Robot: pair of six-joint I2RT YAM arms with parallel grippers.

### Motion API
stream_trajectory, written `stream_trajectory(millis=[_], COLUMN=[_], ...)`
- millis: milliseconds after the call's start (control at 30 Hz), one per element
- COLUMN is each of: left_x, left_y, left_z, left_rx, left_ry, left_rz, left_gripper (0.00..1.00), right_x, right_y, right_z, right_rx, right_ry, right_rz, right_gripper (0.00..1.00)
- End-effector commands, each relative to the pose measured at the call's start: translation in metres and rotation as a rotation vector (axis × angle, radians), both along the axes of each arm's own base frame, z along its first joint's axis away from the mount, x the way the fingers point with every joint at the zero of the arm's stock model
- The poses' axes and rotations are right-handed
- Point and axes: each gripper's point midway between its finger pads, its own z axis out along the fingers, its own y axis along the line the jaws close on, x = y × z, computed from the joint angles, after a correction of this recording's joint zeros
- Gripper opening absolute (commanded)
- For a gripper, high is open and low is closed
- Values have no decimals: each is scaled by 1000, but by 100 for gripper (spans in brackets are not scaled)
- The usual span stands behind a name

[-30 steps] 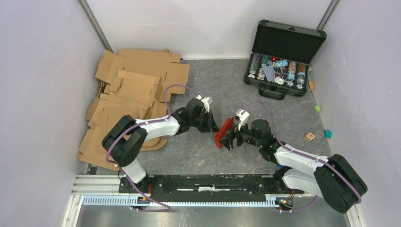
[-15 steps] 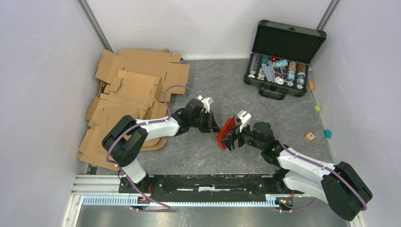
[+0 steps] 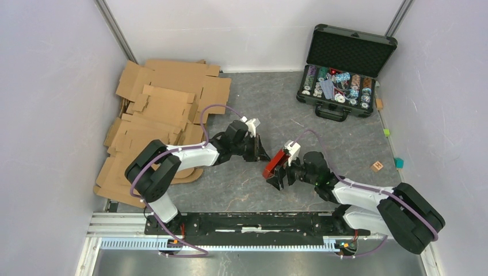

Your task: Fold the paper box

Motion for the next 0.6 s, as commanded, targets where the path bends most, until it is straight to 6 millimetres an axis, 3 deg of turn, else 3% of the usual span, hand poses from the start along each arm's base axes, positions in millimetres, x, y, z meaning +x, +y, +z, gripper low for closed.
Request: stream_trajectory(millis=[0, 133, 433, 567], left_x=[8, 14, 19, 19], left_y=[7, 16, 18, 16], left_z=[7, 4, 4, 7], left_rx=[19, 34, 36, 24], left_ry=[-29, -32, -32, -35], left_rz=[28, 46, 45, 43], left_gripper=[19, 19, 19, 19], right_x=[19, 21, 15, 15], right_y=[20, 19, -10, -11], right_z=[31, 29, 10, 17], right_rx=[65, 43, -98, -89], right_ry=[-78, -66, -56, -84], right_rz=[20, 11, -40, -44], right_gripper=[98, 98, 98, 98])
